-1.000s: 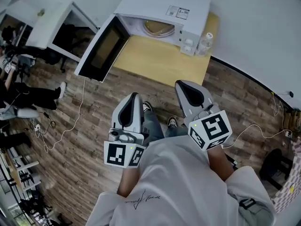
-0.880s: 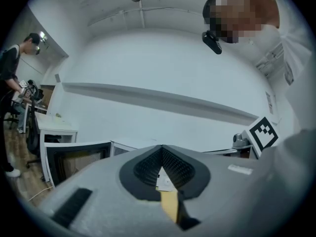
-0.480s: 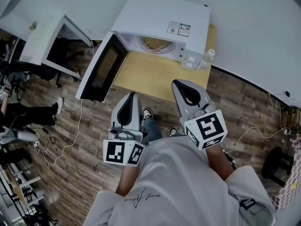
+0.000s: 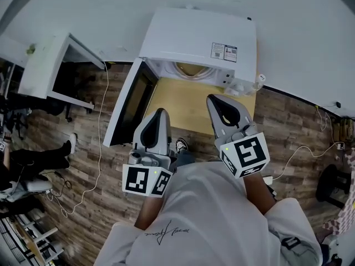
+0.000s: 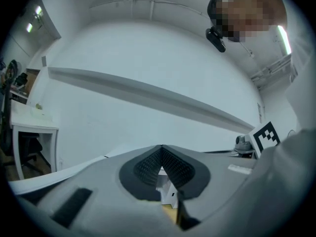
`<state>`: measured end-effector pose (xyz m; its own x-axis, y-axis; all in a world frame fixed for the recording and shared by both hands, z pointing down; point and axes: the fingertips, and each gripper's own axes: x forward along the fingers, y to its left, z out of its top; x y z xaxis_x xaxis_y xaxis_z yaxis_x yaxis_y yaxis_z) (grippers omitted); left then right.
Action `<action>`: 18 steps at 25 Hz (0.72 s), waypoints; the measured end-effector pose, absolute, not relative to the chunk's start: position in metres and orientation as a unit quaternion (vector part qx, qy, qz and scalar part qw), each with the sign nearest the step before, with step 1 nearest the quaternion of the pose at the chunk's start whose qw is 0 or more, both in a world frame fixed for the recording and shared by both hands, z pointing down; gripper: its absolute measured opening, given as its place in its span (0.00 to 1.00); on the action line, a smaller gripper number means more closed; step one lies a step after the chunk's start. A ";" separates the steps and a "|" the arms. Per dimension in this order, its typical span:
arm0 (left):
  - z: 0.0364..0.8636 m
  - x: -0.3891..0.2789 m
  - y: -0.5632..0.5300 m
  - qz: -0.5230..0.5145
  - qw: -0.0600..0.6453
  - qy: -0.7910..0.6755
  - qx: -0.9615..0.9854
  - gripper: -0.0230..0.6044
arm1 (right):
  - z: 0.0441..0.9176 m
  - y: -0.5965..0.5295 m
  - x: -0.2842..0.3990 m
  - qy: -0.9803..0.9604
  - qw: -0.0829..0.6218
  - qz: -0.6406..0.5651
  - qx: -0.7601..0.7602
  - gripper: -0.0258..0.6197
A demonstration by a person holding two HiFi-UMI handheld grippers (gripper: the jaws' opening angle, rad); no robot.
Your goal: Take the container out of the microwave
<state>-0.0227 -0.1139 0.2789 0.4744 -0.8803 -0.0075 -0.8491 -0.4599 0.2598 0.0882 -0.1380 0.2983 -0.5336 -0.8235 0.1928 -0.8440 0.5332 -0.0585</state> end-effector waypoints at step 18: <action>0.310 -0.059 -0.144 -0.049 0.178 -0.378 0.907 0.02 | 0.338 -0.183 0.048 -0.814 0.177 0.011 0.554 0.06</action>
<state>-0.0591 -0.1441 0.3101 0.7088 -0.7038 0.0466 -0.6693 -0.6502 0.3595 0.0478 -0.1833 0.3379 -0.3243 -0.8970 0.3005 -0.9045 0.3870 0.1793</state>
